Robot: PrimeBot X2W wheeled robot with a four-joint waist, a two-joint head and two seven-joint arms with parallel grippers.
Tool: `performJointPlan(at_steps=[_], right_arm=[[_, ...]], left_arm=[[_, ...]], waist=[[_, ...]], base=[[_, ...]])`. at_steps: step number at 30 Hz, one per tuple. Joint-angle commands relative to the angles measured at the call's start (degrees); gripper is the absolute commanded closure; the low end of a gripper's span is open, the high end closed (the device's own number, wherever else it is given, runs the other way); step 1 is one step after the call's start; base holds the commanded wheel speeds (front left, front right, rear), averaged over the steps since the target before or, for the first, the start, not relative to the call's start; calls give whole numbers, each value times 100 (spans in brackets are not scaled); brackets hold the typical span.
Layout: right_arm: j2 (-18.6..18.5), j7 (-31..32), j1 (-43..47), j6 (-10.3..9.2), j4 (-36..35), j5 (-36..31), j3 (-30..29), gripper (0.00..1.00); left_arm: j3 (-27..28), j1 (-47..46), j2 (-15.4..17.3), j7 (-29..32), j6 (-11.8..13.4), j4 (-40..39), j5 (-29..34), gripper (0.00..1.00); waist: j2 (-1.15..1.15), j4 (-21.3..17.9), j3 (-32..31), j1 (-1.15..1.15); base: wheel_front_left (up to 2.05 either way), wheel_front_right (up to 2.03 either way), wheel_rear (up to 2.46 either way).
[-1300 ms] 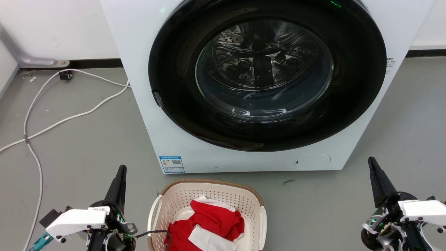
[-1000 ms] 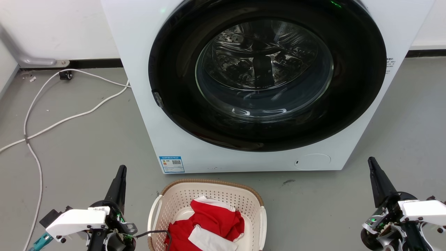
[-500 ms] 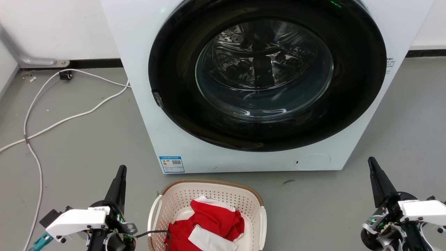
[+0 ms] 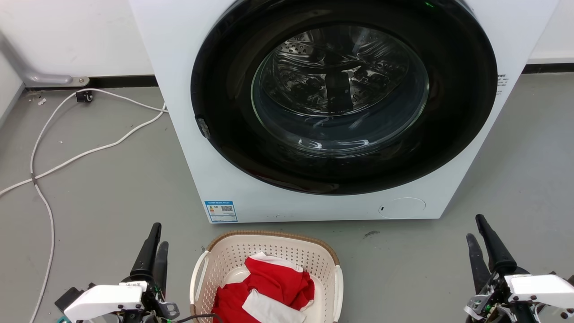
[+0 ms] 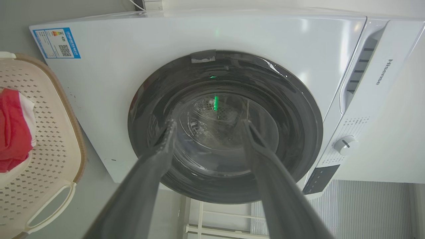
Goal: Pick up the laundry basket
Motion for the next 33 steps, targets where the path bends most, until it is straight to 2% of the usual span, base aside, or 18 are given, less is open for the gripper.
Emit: performJointPlan(at_steps=[1,6,20,33], right_arm=[[-18,-58,-95,0,-144,-214,-13,0],[-19,-197,-71,0,-342,-934,-22,0],[-20,-548,65,0,-850,-3020,224,0],[-22,-810,168,0,-1054,-4395,328,0]], left_arm=[[27,-93,17,-64,0,-142,170,0],[88,-109,19,-204,28,-276,756,0],[-160,-22,24,-556,346,-762,2497,0],[-336,36,28,-818,424,-1015,3604,0]], waist=[[0,0,2,0],[0,0,11,0],[0,2,30,0],[0,10,50,0]], base=[[0,0,0],[0,0,0],[0,0,0],[0,0,0]])
